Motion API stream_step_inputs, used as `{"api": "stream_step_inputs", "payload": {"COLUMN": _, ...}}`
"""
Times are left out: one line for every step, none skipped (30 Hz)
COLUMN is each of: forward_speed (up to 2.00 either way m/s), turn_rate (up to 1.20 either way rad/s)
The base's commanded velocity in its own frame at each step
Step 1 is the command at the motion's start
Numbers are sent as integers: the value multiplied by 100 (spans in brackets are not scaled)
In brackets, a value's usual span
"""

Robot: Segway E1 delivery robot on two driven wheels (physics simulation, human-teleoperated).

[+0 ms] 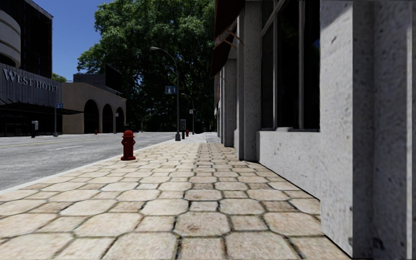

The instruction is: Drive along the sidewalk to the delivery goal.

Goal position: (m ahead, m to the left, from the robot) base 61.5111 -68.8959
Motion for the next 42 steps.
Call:
{"api": "stream_step_inputs", "payload": {"forward_speed": 200, "turn_rate": 0}}
{"api": "stream_step_inputs", "payload": {"forward_speed": 200, "turn_rate": 0}}
{"api": "stream_step_inputs", "payload": {"forward_speed": 200, "turn_rate": 0}}
{"api": "stream_step_inputs", "payload": {"forward_speed": 200, "turn_rate": 0}}
{"api": "stream_step_inputs", "payload": {"forward_speed": 200, "turn_rate": 0}}
{"api": "stream_step_inputs", "payload": {"forward_speed": 200, "turn_rate": 0}}
{"api": "stream_step_inputs", "payload": {"forward_speed": 200, "turn_rate": 0}}
{"api": "stream_step_inputs", "payload": {"forward_speed": 200, "turn_rate": 0}}
{"api": "stream_step_inputs", "payload": {"forward_speed": 200, "turn_rate": 0}}
{"api": "stream_step_inputs", "payload": {"forward_speed": 200, "turn_rate": 0}}
{"api": "stream_step_inputs", "payload": {"forward_speed": 200, "turn_rate": 0}}
{"api": "stream_step_inputs", "payload": {"forward_speed": 200, "turn_rate": 0}}
{"api": "stream_step_inputs", "payload": {"forward_speed": 200, "turn_rate": 0}}
{"api": "stream_step_inputs", "payload": {"forward_speed": 200, "turn_rate": 0}}
{"api": "stream_step_inputs", "payload": {"forward_speed": 200, "turn_rate": 0}}
{"api": "stream_step_inputs", "payload": {"forward_speed": 200, "turn_rate": 0}}
{"api": "stream_step_inputs", "payload": {"forward_speed": 200, "turn_rate": 0}}
{"api": "stream_step_inputs", "payload": {"forward_speed": 200, "turn_rate": 0}}
{"api": "stream_step_inputs", "payload": {"forward_speed": 200, "turn_rate": 0}}
{"api": "stream_step_inputs", "payload": {"forward_speed": 200, "turn_rate": 0}}
{"api": "stream_step_inputs", "payload": {"forward_speed": 200, "turn_rate": 0}}
{"api": "stream_step_inputs", "payload": {"forward_speed": 200, "turn_rate": 0}}
{"api": "stream_step_inputs", "payload": {"forward_speed": 200, "turn_rate": 0}}
{"api": "stream_step_inputs", "payload": {"forward_speed": 200, "turn_rate": 0}}
{"api": "stream_step_inputs", "payload": {"forward_speed": 200, "turn_rate": 0}}
{"api": "stream_step_inputs", "payload": {"forward_speed": 200, "turn_rate": 0}}
{"api": "stream_step_inputs", "payload": {"forward_speed": 200, "turn_rate": 6}}
{"api": "stream_step_inputs", "payload": {"forward_speed": 200, "turn_rate": 6}}
{"api": "stream_step_inputs", "payload": {"forward_speed": 200, "turn_rate": 15}}
{"api": "stream_step_inputs", "payload": {"forward_speed": 200, "turn_rate": 23}}
{"api": "stream_step_inputs", "payload": {"forward_speed": 200, "turn_rate": 26}}
{"api": "stream_step_inputs", "payload": {"forward_speed": 200, "turn_rate": 27}}
{"api": "stream_step_inputs", "payload": {"forward_speed": 200, "turn_rate": 27}}
{"api": "stream_step_inputs", "payload": {"forward_speed": 200, "turn_rate": 25}}
{"api": "stream_step_inputs", "payload": {"forward_speed": 200, "turn_rate": 4}}
{"api": "stream_step_inputs", "payload": {"forward_speed": 200, "turn_rate": 0}}
{"api": "stream_step_inputs", "payload": {"forward_speed": 200, "turn_rate": 0}}
{"api": "stream_step_inputs", "payload": {"forward_speed": 200, "turn_rate": 0}}
{"api": "stream_step_inputs", "payload": {"forward_speed": 200, "turn_rate": 0}}
{"api": "stream_step_inputs", "payload": {"forward_speed": 200, "turn_rate": 0}}
{"api": "stream_step_inputs", "payload": {"forward_speed": 200, "turn_rate": 0}}
{"api": "stream_step_inputs", "payload": {"forward_speed": 200, "turn_rate": 0}}
